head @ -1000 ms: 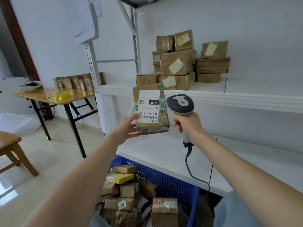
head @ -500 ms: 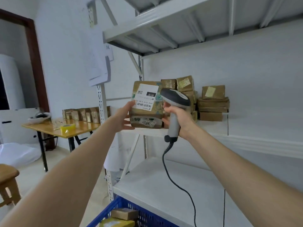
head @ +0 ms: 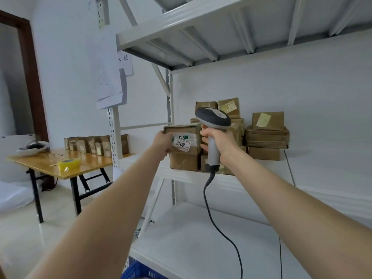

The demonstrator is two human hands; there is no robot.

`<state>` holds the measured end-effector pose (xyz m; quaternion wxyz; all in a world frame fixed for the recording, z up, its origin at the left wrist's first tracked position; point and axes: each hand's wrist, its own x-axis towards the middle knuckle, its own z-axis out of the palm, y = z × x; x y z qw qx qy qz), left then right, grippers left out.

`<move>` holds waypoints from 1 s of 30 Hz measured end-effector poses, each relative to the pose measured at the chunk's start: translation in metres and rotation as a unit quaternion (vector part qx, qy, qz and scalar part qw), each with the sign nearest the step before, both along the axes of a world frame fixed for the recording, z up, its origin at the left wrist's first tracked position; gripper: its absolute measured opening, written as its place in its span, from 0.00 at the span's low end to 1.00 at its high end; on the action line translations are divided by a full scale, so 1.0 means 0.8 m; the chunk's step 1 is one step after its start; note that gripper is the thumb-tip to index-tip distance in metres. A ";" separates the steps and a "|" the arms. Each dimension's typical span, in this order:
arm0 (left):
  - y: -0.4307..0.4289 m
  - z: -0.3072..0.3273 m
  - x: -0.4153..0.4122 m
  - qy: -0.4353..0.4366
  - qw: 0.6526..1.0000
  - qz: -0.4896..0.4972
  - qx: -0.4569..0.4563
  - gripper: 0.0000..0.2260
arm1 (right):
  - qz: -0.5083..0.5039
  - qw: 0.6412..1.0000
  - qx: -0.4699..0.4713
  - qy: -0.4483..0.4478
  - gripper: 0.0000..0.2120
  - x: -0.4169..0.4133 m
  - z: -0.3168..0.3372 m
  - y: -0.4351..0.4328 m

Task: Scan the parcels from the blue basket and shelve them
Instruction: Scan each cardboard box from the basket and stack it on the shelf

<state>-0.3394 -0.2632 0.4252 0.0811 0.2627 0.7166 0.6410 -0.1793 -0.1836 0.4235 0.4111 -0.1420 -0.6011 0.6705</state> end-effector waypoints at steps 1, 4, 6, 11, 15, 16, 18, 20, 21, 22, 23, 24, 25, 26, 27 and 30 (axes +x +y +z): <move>0.007 -0.005 -0.001 0.027 1.000 0.004 -0.009 0.06 | -0.023 1.000 0.000 -0.001 0.10 0.005 -0.004 0.006; 0.028 -0.017 -0.008 0.097 0.994 0.018 -0.053 0.18 | -0.084 0.996 -0.023 -0.006 0.15 0.027 -0.016 0.029; 0.033 -0.025 0.006 0.145 0.983 0.070 -0.086 0.28 | -0.113 0.993 -0.046 -0.012 0.21 0.044 -0.021 0.046; 0.039 -0.061 0.068 0.394 0.887 0.145 -0.193 0.36 | -0.145 0.983 -0.104 -0.043 0.25 0.079 -0.038 0.071; 0.059 -0.086 0.082 0.421 0.856 0.084 -0.287 0.37 | -0.132 0.980 -0.142 -0.045 0.24 0.081 -0.061 0.079; 0.063 -0.089 0.079 0.421 0.854 0.081 -0.293 0.36 | -0.125 0.980 -0.149 -0.043 0.24 0.079 -0.064 0.082; 0.067 -0.092 0.068 0.421 0.854 0.073 -0.297 0.34 | -0.108 0.980 -0.163 -0.035 0.24 0.075 -0.065 0.086; 0.069 -0.094 0.053 0.417 0.859 0.057 -0.293 0.32 | -0.096 0.980 -0.174 -0.033 0.25 0.070 -0.066 0.093; 0.069 -0.095 0.046 0.413 0.861 0.049 -0.292 0.31 | -0.091 0.979 -0.179 -0.034 0.25 0.068 -0.066 0.096; 0.070 -0.098 0.040 0.409 0.864 0.044 -0.292 0.31 | -0.088 0.978 -0.186 -0.034 0.25 0.065 -0.066 0.099; 0.070 -0.100 0.035 0.407 0.864 0.041 -0.292 0.30 | -0.085 0.977 -0.193 -0.035 0.24 0.064 -0.066 0.101; 0.070 -0.101 0.031 0.408 0.864 0.038 -0.292 0.30 | -0.084 0.976 -0.198 -0.036 0.24 0.061 -0.066 0.104; 0.071 -0.103 0.029 0.409 0.865 0.034 -0.290 0.30 | -0.082 0.975 -0.203 -0.035 0.24 0.059 -0.067 0.106; 0.071 -0.103 0.026 0.409 0.866 0.028 -0.286 0.30 | -0.080 0.974 -0.207 -0.033 0.24 0.057 -0.069 0.108; 0.072 -0.103 0.024 0.407 0.869 0.021 -0.281 0.29 | -0.077 0.974 -0.210 -0.029 0.24 0.054 -0.071 0.109; 0.073 -0.102 0.008 0.404 0.873 0.001 -0.271 0.28 | -0.059 0.975 -0.213 -0.008 0.24 0.046 -0.075 0.114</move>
